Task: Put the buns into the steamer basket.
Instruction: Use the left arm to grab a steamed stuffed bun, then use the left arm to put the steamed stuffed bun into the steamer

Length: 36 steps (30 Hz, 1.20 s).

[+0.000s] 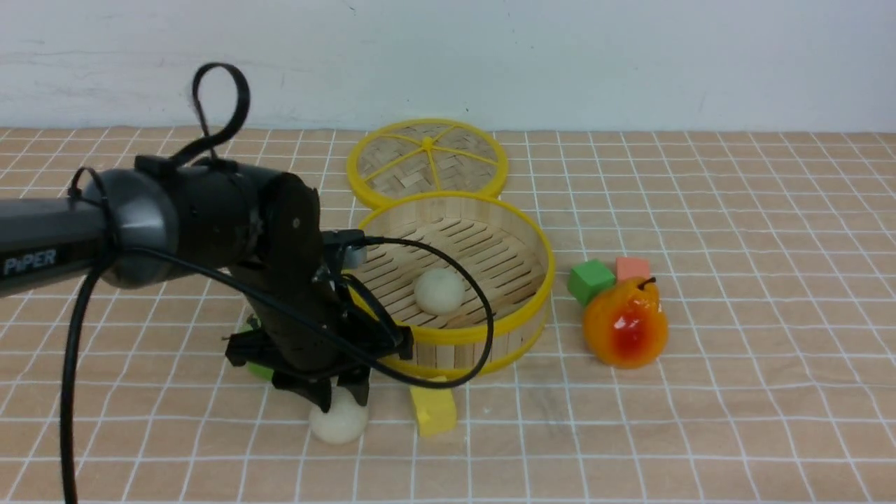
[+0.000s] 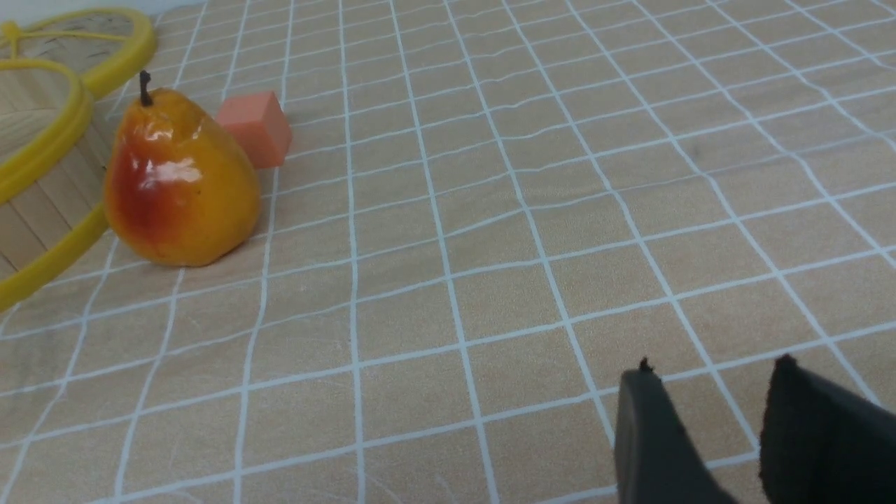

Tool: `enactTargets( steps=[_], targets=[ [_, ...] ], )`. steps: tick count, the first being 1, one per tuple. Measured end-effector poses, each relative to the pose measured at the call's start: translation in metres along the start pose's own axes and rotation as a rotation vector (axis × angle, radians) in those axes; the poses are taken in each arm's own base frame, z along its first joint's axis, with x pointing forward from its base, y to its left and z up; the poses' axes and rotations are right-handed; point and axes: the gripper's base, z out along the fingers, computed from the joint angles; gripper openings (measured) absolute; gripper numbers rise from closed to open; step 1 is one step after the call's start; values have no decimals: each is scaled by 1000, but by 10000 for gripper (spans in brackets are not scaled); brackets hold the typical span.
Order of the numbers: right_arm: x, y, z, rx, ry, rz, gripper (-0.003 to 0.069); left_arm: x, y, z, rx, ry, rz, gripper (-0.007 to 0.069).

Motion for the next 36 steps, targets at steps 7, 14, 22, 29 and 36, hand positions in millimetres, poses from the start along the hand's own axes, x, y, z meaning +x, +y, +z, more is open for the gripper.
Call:
enactTargets(
  steps=[7, 14, 22, 29, 36],
  targets=[
    [0, 0, 0, 0, 0, 0, 241, -1, 2, 3, -18, -2, 16, 131],
    [0, 0, 0, 0, 0, 0, 241, -7, 0, -8, -42, 16, 39, -13],
    [0, 0, 0, 0, 0, 0, 241, -36, -20, -80, 7, -57, 119, -13],
    [0, 0, 0, 0, 0, 0, 241, -70, -46, -156, 139, -259, 188, -13],
    [0, 0, 0, 0, 0, 0, 241, -99, -85, -123, 225, -285, 310, -13]
  ],
)
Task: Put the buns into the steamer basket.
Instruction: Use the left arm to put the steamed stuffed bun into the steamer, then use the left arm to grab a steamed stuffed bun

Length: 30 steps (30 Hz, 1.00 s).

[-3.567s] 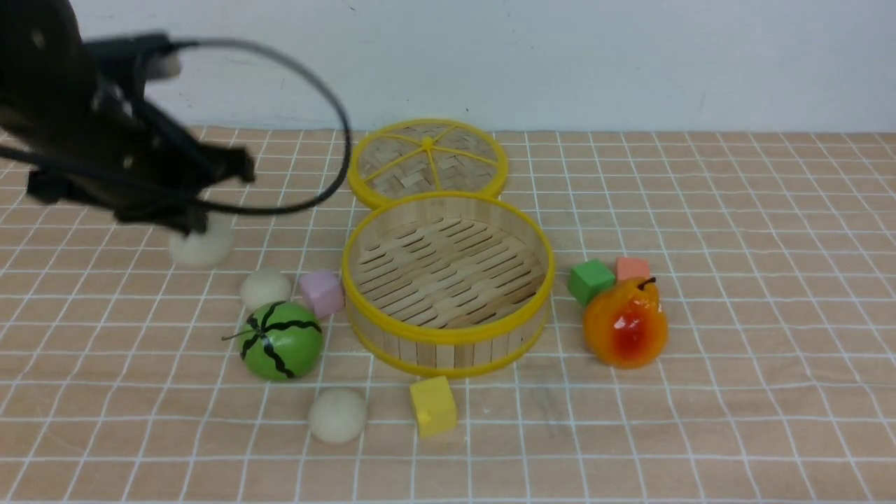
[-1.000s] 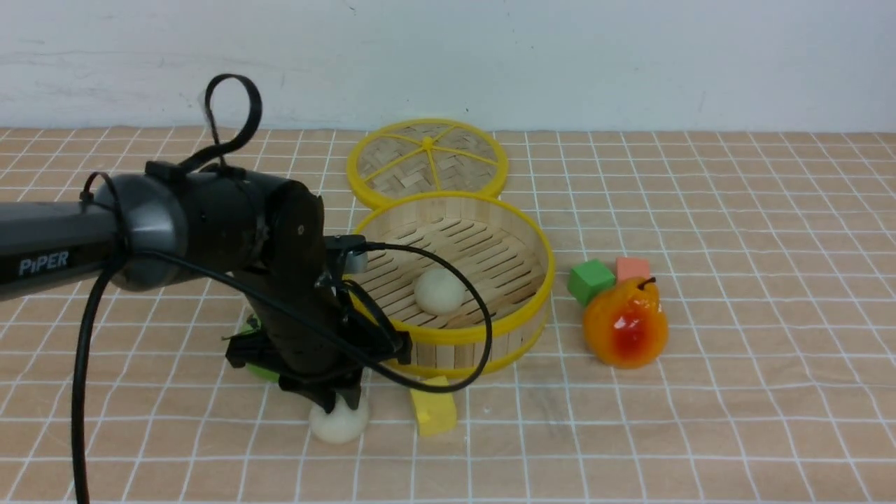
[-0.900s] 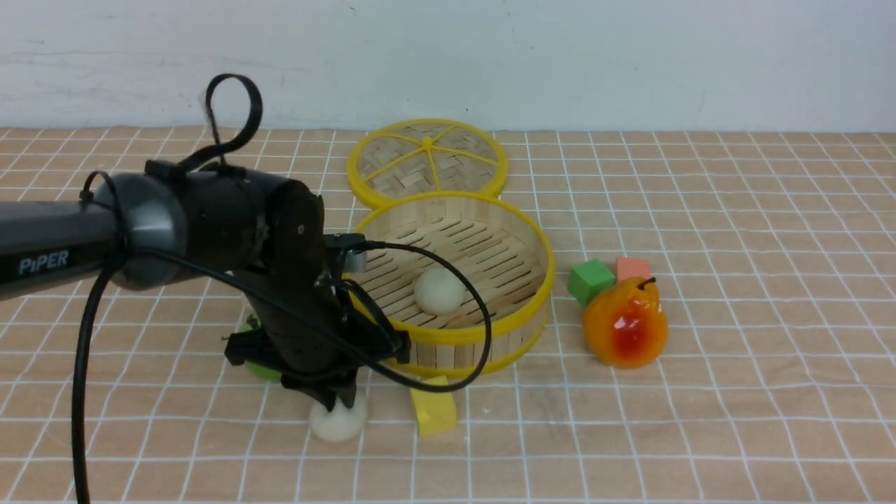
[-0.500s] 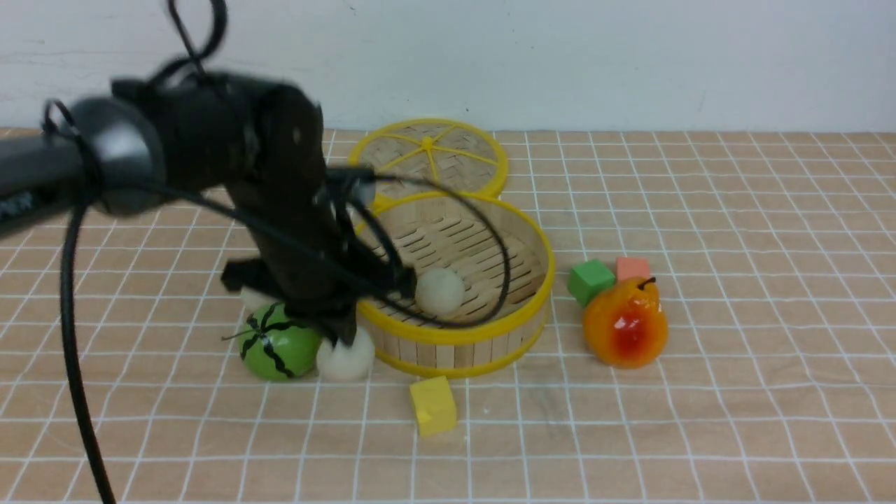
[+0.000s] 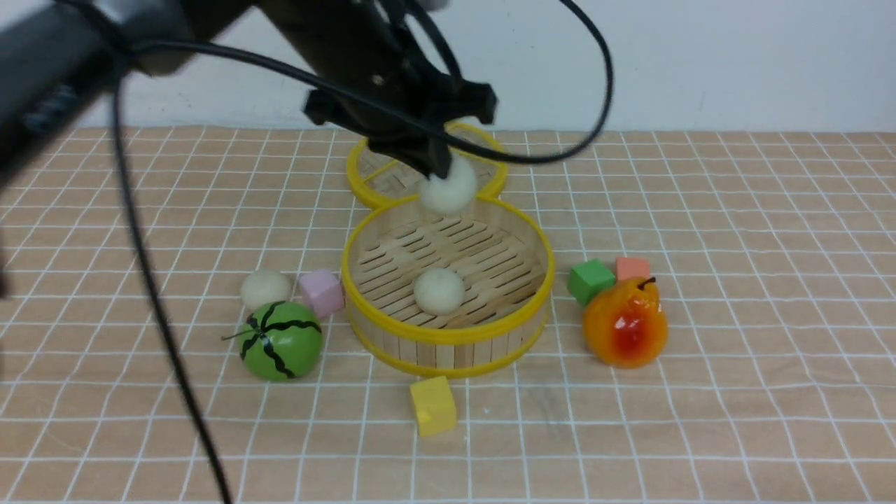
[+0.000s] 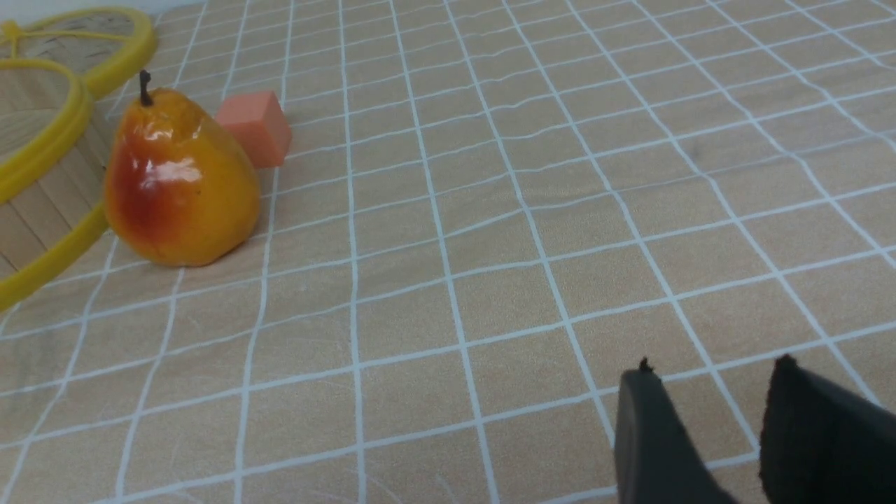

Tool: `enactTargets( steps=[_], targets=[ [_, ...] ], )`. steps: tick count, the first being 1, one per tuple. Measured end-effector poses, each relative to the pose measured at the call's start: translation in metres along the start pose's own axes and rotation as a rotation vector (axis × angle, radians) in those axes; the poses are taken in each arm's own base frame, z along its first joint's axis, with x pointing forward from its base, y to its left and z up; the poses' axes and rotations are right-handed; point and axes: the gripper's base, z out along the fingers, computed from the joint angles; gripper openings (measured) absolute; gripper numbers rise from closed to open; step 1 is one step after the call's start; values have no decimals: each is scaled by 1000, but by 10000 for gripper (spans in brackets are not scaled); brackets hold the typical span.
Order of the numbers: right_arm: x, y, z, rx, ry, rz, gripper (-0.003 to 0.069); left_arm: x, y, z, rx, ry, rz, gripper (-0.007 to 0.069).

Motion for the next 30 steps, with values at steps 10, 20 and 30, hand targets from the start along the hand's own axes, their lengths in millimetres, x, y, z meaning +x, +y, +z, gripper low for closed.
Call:
enactTargets(
  steps=[10, 20, 30],
  targets=[
    [0, 0, 0, 0, 0, 0, 241, 14, -3, 110, 11, 60, 27, -1],
    [0, 0, 0, 0, 0, 0, 241, 25, 14, 142, -115, 96, -105, 242],
    [0, 0, 0, 0, 0, 0, 241, 22, 0, 106, -37, 156, -62, 498]
  ],
)
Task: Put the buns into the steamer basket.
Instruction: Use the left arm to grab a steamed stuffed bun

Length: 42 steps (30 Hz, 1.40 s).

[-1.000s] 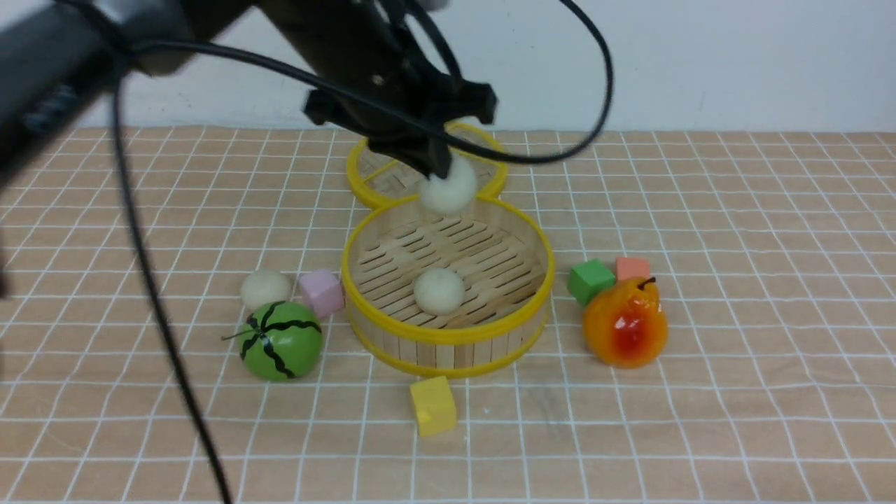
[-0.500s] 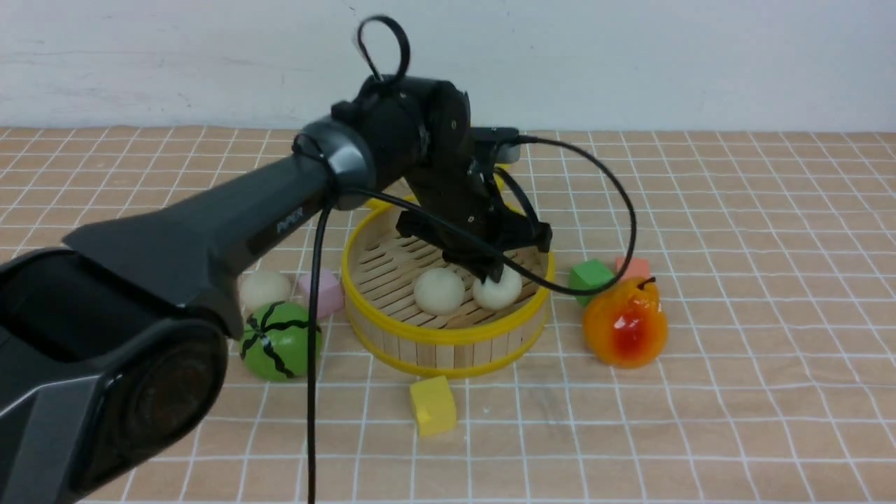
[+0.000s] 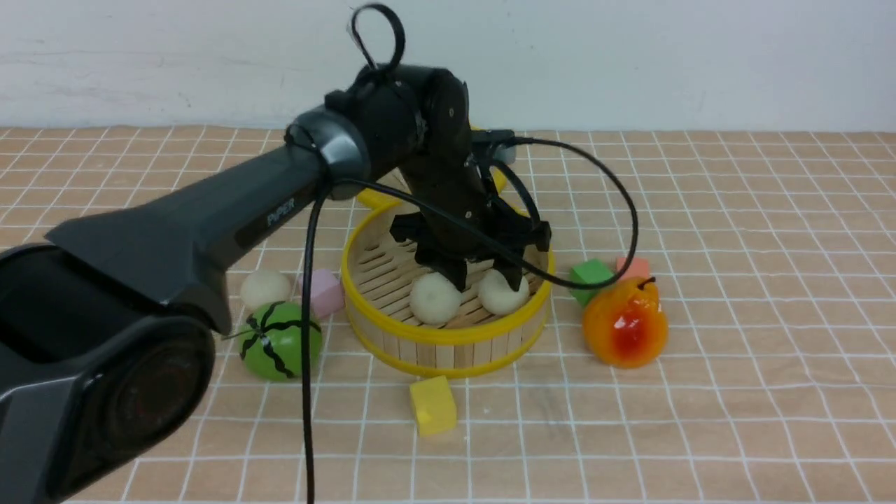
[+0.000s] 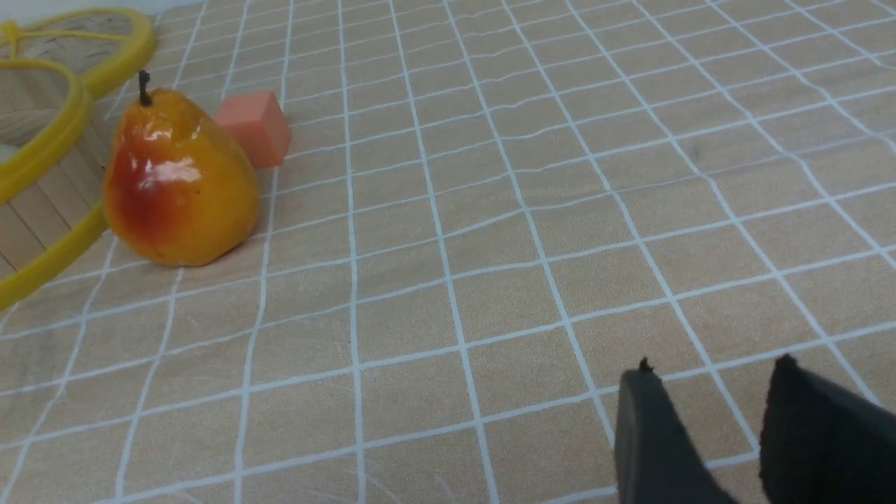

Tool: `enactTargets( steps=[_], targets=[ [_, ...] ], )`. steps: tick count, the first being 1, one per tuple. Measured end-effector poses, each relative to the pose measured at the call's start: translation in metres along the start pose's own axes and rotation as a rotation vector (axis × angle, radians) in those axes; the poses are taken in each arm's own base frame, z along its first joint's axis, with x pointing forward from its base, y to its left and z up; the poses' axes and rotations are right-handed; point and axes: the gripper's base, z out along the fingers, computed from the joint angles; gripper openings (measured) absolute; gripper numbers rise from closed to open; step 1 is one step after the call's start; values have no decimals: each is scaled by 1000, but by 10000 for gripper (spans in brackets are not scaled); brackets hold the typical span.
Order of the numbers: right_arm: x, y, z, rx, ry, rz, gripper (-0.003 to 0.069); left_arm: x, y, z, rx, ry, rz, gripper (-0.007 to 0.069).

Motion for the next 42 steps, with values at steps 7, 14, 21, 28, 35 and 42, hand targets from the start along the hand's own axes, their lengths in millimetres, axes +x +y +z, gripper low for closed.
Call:
enactTargets(
  steps=[7, 14, 21, 28, 35, 42],
  targets=[
    [0, 0, 0, 0, 0, 0, 241, -4, 10, -101, -112, -91, 83, 504],
    [0, 0, 0, 0, 0, 0, 241, -8, 80, -160, -202, -170, -23, 464],
    [0, 0, 0, 0, 0, 0, 241, 10, 188, -153, -299, -88, -323, 395],
    [0, 0, 0, 0, 0, 0, 241, 19, 205, -101, -253, 40, -386, 374],
    [0, 0, 0, 0, 0, 0, 241, 18, 212, -49, -259, 72, -388, 374],
    [0, 0, 0, 0, 0, 0, 241, 17, 221, -19, -246, 58, -407, 371]
  ],
)
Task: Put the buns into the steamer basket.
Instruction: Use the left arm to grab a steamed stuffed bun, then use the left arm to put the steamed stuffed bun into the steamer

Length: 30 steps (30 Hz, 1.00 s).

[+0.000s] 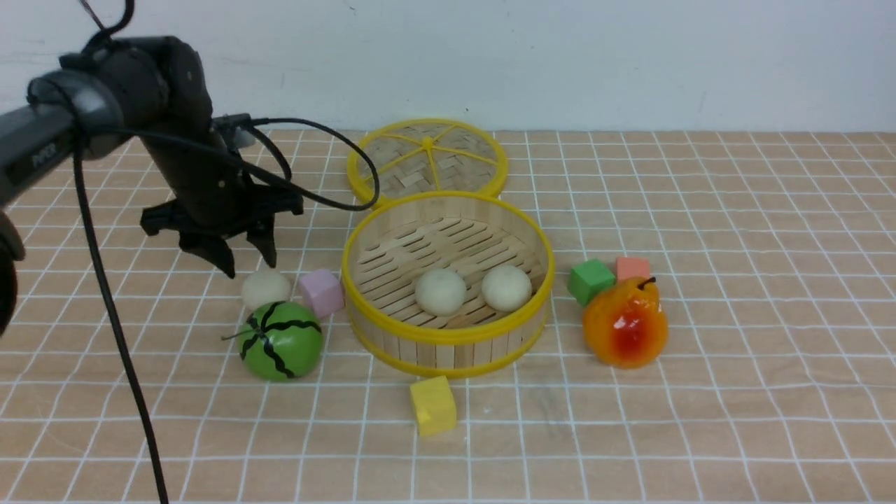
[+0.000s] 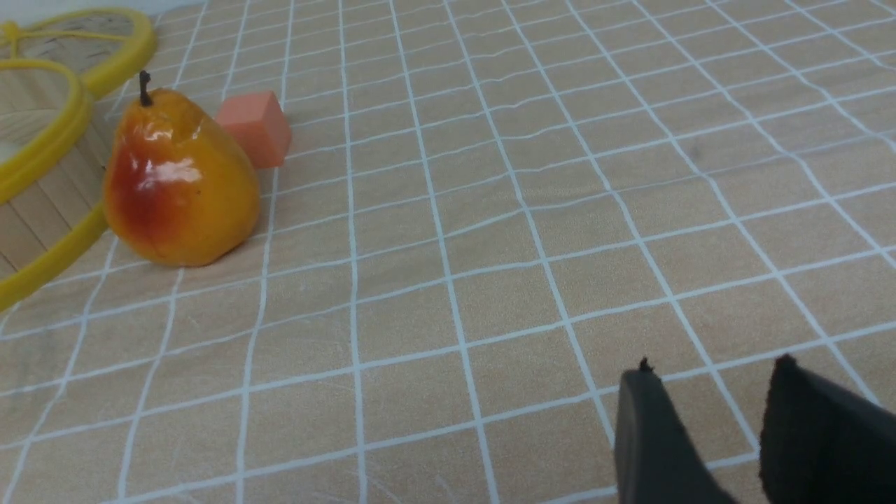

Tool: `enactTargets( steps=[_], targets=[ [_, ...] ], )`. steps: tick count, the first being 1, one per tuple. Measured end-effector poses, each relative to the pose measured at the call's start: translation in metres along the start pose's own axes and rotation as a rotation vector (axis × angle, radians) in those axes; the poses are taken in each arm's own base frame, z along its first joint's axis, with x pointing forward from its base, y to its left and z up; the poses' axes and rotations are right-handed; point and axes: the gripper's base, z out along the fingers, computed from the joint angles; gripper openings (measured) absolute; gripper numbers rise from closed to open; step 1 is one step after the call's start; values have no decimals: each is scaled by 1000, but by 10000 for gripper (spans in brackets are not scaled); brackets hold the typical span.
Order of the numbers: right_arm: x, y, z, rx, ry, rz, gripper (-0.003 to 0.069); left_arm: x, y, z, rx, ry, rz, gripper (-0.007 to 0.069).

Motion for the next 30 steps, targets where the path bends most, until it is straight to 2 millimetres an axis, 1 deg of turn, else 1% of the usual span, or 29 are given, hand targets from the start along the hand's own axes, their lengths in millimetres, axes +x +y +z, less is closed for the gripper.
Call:
enactTargets(
  steps=[3, 5, 6, 8, 10, 11, 12, 13, 15, 18, 19, 20, 22, 24, 25, 26, 30],
  targets=[
    [0, 0, 0, 0, 0, 0, 241, 1, 0, 11, 7, 18, -8, 350],
    [0, 0, 0, 0, 0, 0, 241, 2, 0, 14, 7, 28, -10, 318],
    [0, 0, 0, 0, 0, 0, 241, 2, 0, 14, 6, 34, -10, 290],
    [0, 0, 0, 0, 0, 0, 241, 4, 1, 14, 4, 52, -12, 203],
    [0, 0, 0, 0, 0, 0, 241, 5, 1, 14, 1, 61, -12, 76],
    [0, 0, 0, 0, 0, 0, 241, 5, 1, 14, 0, 63, -11, 47],
    [0, 0, 0, 0, 0, 0, 241, 5, 1, 14, 0, 63, -12, 39],
    [0, 0, 0, 0, 0, 0, 241, 5, 2, 14, -3, 67, -11, -4],
    [0, 0, 0, 0, 0, 0, 241, 5, 2, 14, -3, 68, -11, -6],
    [0, 0, 0, 0, 0, 0, 241, 5, 1, 10, -3, 65, -9, -6],
    [0, 0, 0, 0, 0, 0, 241, 4, 1, 4, -1, 55, -8, -6],
    [0, 0, 0, 0, 0, 0, 241, 5, 1, 4, -1, 56, -8, -6],
    [0, 0, 0, 0, 0, 0, 241, 4, -1, -11, 9, 31, -8, -6],
    [0, 0, 0, 0, 0, 0, 241, 3, -2, -17, 14, 19, -8, -6],
    [0, 0, 0, 0, 0, 0, 241, 2, -4, -26, 26, -1, -12, -6],
    [0, 0, 0, 0, 0, 0, 241, 2, -4, -30, 30, -10, -13, -6],
    [0, 0, 0, 0, 0, 0, 241, 2, -12, -60, 71, -67, -11, -6]
  ],
)
